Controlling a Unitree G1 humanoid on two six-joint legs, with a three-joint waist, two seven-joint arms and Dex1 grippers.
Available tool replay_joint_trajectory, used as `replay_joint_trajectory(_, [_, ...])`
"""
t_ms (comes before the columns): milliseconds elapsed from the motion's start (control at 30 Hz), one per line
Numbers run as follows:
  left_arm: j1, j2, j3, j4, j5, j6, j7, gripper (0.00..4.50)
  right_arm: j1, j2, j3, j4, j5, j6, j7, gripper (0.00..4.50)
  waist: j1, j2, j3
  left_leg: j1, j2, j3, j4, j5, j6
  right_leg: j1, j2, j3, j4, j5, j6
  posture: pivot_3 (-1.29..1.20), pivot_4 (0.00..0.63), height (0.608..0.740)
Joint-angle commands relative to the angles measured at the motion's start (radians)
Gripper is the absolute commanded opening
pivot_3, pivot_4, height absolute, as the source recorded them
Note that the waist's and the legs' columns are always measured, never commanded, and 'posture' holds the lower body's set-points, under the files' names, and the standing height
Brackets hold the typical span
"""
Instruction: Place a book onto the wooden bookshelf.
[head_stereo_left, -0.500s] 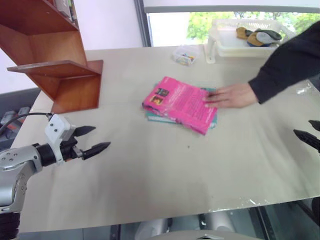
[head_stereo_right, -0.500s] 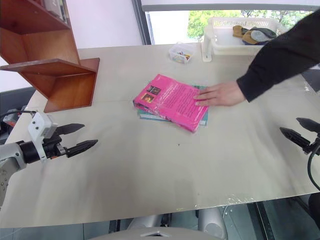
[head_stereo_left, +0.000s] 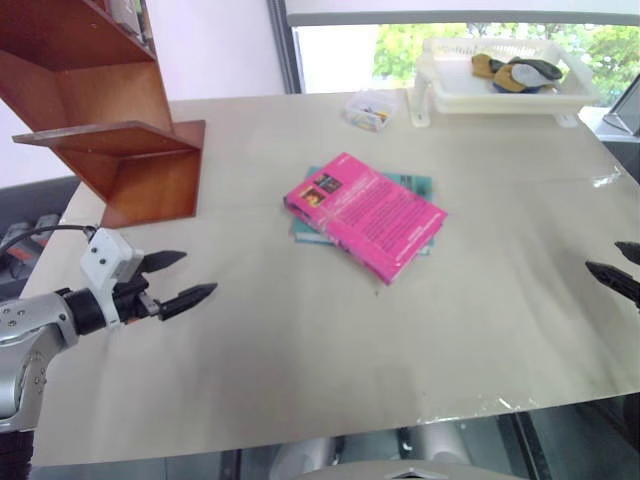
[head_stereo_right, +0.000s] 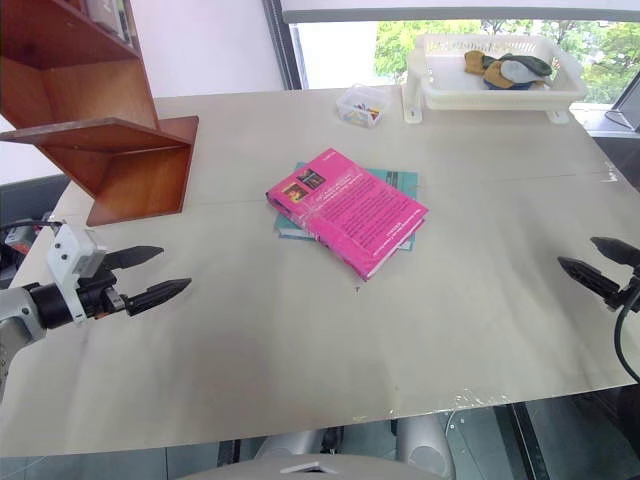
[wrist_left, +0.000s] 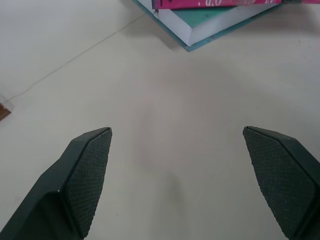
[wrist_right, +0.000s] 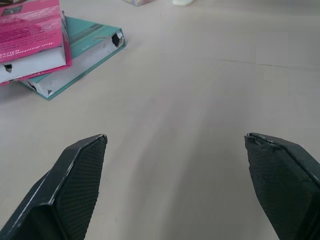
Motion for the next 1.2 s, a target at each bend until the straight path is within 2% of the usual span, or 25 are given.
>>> replay_joint_trajectory(33, [0.001,0.009,0.028,-0.019,-0.009,-0.007,-0.005,4.46,0.000,-0.023,-0.026,-0.007,0.009,-0.013,0.006,4.50,0.000,0.000,0.000,0.000,0.000,0.000,0.000,0.000,0.000,0.000,0.000,0.000,0.000,0.000,0.000,0.00,0.150,0.740])
replay_joint_trajectory(433, [0.015,0.004,0.040,-0.034,-0.019,0.001,0.006,4.46,-0.008,-0.031,-0.013,-0.003,0.001,-0.014,0.007,4.50,0.000,0.000,0.000,0.000,0.000,0.000,0.000,0.000,0.000,0.000,0.000,0.000,0.000,0.000,0.000,0.00,0.150,0.740])
replay_joint_trajectory(667, [0.020,0.008,0.050,-0.025,-0.021,-0.008,0.003,4.46,-0.092,-0.005,0.034,-0.021,-0.004,0.012,-0.038,4.50,-0.002,0.000,0.000,0.000,0.000,0.000,0.000,0.000,0.000,0.000,0.000,0.000,0.000,0.000,0.000,0.00,0.150,0.740])
replay_joint_trajectory(933, [0.008,0.012,0.067,-0.045,-0.052,0.008,-0.009,4.46,-0.367,0.093,0.202,0.061,-0.059,0.013,-0.108,4.50,-0.004,0.001,0.000,0.000,0.000,0.000,0.000,0.000,0.000,0.000,0.000,0.000,0.000,0.000,0.000,0.00,0.150,0.740])
replay_joint_trajectory(1100, [0.009,0.012,0.105,-0.076,-0.115,0.032,-0.043,4.46,-0.576,0.195,0.300,0.267,-0.136,-0.055,-0.127,4.50,-0.003,0.001,0.001,-0.001,0.000,0.000,0.000,0.000,0.000,-0.002,0.000,0.000,0.000,0.000,0.000,0.00,0.150,0.740])
replay_joint_trajectory(1200, [0.019,0.006,0.133,-0.103,-0.157,0.057,-0.052,4.46,-0.684,0.272,0.329,0.412,-0.167,-0.097,-0.143,4.50,-0.003,0.000,0.000,-0.008,0.000,0.000,0.001,0.000,0.000,-0.009,0.000,0.000,0.001,0.000,0.000,0.00,0.150,0.740])
